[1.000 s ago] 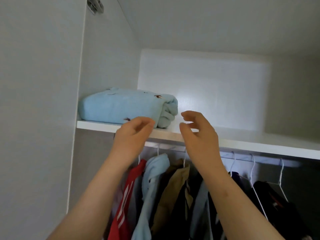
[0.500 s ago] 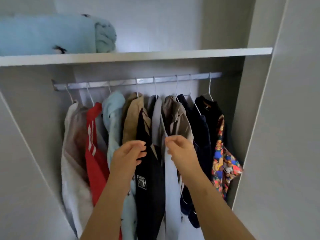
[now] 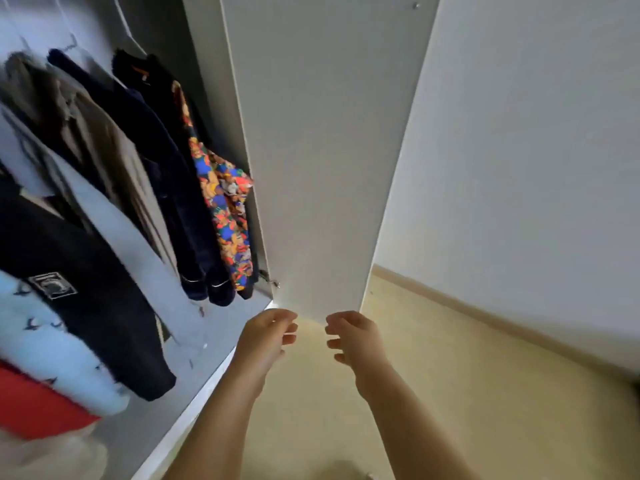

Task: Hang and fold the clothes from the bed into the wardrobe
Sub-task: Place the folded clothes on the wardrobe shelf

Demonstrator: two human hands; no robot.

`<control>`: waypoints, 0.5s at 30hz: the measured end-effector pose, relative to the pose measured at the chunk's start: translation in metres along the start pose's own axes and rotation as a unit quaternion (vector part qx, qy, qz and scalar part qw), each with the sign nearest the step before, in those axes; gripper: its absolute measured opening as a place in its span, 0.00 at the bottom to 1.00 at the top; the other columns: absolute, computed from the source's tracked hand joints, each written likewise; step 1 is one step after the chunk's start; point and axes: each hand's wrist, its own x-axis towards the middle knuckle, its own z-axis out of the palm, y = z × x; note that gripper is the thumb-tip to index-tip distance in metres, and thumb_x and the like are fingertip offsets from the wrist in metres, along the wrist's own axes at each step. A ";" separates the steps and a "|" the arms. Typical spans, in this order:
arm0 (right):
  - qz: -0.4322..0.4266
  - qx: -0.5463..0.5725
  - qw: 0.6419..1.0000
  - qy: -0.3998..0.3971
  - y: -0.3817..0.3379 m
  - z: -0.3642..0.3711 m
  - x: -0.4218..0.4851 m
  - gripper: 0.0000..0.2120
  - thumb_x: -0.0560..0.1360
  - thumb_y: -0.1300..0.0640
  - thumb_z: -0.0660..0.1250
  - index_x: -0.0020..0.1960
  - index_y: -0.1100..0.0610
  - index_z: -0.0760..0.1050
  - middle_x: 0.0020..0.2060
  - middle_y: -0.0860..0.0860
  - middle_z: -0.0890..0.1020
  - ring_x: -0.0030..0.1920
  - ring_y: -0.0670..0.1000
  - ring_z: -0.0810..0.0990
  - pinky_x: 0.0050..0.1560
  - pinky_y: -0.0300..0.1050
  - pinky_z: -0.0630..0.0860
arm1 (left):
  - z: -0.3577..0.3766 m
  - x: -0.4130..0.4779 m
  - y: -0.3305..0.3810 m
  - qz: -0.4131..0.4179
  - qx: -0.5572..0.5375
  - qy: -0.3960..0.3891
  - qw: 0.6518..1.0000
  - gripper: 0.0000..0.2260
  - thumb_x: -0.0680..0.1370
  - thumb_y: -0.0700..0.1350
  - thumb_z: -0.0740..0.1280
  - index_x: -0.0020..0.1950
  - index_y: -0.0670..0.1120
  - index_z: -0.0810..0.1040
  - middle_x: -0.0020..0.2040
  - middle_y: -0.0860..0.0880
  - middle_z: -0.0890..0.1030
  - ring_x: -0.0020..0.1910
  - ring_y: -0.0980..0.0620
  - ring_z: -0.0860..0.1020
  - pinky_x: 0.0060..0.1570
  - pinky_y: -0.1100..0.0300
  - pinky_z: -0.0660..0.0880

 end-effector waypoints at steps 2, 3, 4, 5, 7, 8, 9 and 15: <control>0.022 0.035 0.998 0.056 0.020 -0.040 -0.013 0.07 0.76 0.62 0.61 0.41 0.56 0.74 0.36 0.50 0.76 0.33 0.48 0.73 0.33 0.39 0.66 | 0.035 -0.011 -0.008 -0.002 0.045 -0.054 0.998 0.05 0.77 0.44 0.64 0.43 0.50 0.78 0.42 0.50 0.82 0.42 0.53 0.80 0.42 0.58 0.72; 0.030 0.053 0.995 0.083 0.029 -0.059 -0.020 0.07 0.76 0.62 0.61 0.41 0.56 0.73 0.36 0.50 0.76 0.33 0.48 0.72 0.32 0.39 0.66 | 0.054 -0.017 -0.011 0.000 0.069 -0.082 0.994 0.05 0.77 0.45 0.63 0.44 0.50 0.78 0.42 0.49 0.82 0.42 0.53 0.80 0.41 0.58 0.72; 0.037 0.071 0.991 0.110 0.038 -0.078 -0.028 0.07 0.76 0.63 0.60 0.41 0.56 0.73 0.36 0.50 0.76 0.33 0.48 0.72 0.32 0.39 0.65 | 0.073 -0.025 -0.013 0.003 0.089 -0.109 0.990 0.05 0.77 0.45 0.63 0.44 0.49 0.78 0.43 0.49 0.82 0.42 0.53 0.80 0.41 0.59 0.72; 0.042 0.088 0.986 0.135 0.048 -0.097 -0.037 0.07 0.77 0.62 0.60 0.41 0.55 0.73 0.36 0.50 0.76 0.32 0.48 0.72 0.32 0.39 0.65 | 0.093 -0.033 -0.016 0.006 0.107 -0.135 0.985 0.05 0.77 0.45 0.63 0.44 0.49 0.78 0.43 0.49 0.82 0.41 0.53 0.80 0.41 0.59 0.72; 0.057 0.116 0.975 0.181 0.070 -0.133 -0.058 0.07 0.76 0.61 0.60 0.42 0.55 0.74 0.36 0.49 0.76 0.33 0.47 0.73 0.33 0.39 0.67 | 0.132 -0.053 -0.023 0.011 0.144 -0.180 0.973 0.04 0.77 0.44 0.64 0.44 0.48 0.78 0.43 0.49 0.81 0.40 0.53 0.79 0.41 0.59 0.72; 0.065 0.131 0.968 0.204 0.083 -0.152 -0.070 0.07 0.76 0.60 0.61 0.42 0.54 0.74 0.36 0.49 0.77 0.33 0.47 0.74 0.34 0.39 0.68 | 0.153 -0.066 -0.029 0.014 0.162 -0.206 0.965 0.04 0.77 0.44 0.64 0.45 0.48 0.78 0.42 0.49 0.81 0.40 0.53 0.79 0.40 0.60 0.71; 0.073 0.149 0.960 0.227 0.096 -0.170 -0.084 0.06 0.76 0.60 0.61 0.42 0.54 0.75 0.37 0.49 0.77 0.34 0.48 0.74 0.35 0.39 0.68 | 0.173 -0.080 -0.035 0.018 0.182 -0.233 0.955 0.04 0.78 0.44 0.63 0.46 0.47 0.78 0.41 0.49 0.80 0.39 0.53 0.79 0.39 0.60 0.71; 0.111 0.233 0.899 0.355 0.180 -0.281 -0.182 0.06 0.76 0.59 0.62 0.41 0.54 0.75 0.36 0.49 0.77 0.32 0.48 0.74 0.34 0.39 0.68 | 0.291 -0.188 -0.089 0.030 0.277 -0.377 0.883 0.06 0.78 0.43 0.62 0.42 0.48 0.76 0.38 0.51 0.77 0.36 0.55 0.76 0.37 0.62 0.69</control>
